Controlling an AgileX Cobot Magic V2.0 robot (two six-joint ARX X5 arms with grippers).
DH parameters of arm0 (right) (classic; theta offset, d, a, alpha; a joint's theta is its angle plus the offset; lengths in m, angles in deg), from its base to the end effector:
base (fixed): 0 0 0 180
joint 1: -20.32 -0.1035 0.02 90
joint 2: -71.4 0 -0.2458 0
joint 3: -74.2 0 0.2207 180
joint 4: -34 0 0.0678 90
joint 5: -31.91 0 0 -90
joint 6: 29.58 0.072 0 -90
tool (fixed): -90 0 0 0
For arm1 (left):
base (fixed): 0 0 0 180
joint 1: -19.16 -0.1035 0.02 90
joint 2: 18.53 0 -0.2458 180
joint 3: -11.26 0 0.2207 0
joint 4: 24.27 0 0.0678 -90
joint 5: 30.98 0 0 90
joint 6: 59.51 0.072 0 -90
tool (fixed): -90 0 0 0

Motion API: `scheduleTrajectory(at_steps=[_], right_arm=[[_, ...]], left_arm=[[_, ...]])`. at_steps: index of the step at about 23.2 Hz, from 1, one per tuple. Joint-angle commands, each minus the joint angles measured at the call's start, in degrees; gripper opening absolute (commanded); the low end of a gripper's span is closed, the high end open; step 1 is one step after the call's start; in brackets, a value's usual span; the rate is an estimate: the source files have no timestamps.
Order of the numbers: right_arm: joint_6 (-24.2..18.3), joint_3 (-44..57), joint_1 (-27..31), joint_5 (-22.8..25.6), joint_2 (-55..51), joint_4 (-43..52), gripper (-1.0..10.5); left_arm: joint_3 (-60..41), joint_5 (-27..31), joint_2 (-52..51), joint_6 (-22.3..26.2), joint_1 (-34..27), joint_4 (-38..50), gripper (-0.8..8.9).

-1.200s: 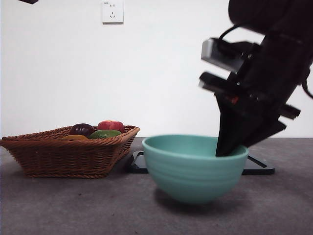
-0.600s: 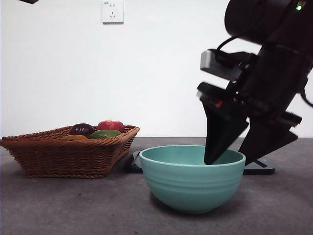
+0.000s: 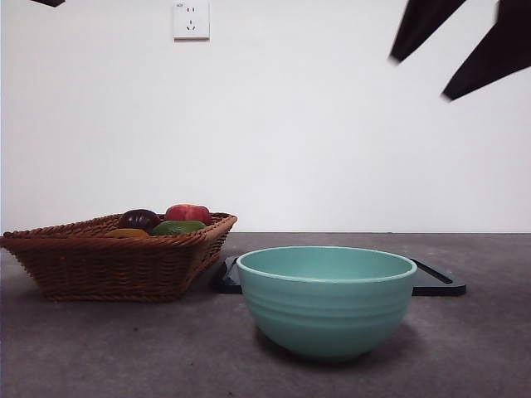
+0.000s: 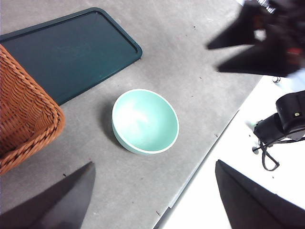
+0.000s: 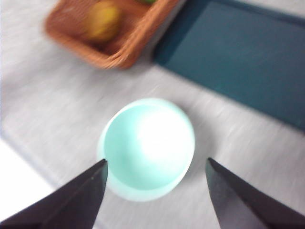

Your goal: Pick up the wifruite, put it on the bowl, pick up the plate, put it on desk

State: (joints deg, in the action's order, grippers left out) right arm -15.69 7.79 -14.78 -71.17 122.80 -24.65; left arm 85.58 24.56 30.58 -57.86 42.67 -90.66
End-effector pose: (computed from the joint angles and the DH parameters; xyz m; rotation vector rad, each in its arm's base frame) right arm 0.1376 0.1166 0.2576 0.0674 0.8594 0.6994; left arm 0.1254 -0.0990 0.2996 -0.0463 0.7316 -0.9768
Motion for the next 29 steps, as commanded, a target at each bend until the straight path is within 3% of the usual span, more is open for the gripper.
scheduleTrajectory(at_steps=[1,5,14,16,19,20,29], right_arm=[[0.0,-0.9,-0.4,-1.0,-2.3,-4.9,3.3],[-1.2,-0.9,-0.4,-2.3,-5.2,-12.4,3.3],[-1.5,-0.9,-0.4,-2.1,-5.4,-12.8,3.3],[-1.6,-0.9,-0.4,-2.1,-5.4,-12.8,2.7],[-2.6,-0.9,-0.4,-1.9,-5.4,-12.8,0.3],[-2.9,-0.9,-0.4,-1.9,-5.4,-12.8,0.0],[-2.8,-0.9,-0.4,-1.9,-5.4,-12.5,0.1]], left_arm=[[1.0,-0.3,0.3,0.7,0.3,0.5,4.03],[1.0,-0.3,0.3,0.7,0.3,0.5,4.03],[1.0,-0.3,0.3,0.7,0.3,0.5,3.97],[1.0,-0.3,0.3,0.7,0.3,0.5,3.19],[1.0,-0.3,0.3,0.7,0.3,0.5,0.61],[1.0,-0.3,0.3,0.7,0.3,0.5,-0.03],[1.0,-0.3,0.3,0.7,0.3,0.5,0.10]])
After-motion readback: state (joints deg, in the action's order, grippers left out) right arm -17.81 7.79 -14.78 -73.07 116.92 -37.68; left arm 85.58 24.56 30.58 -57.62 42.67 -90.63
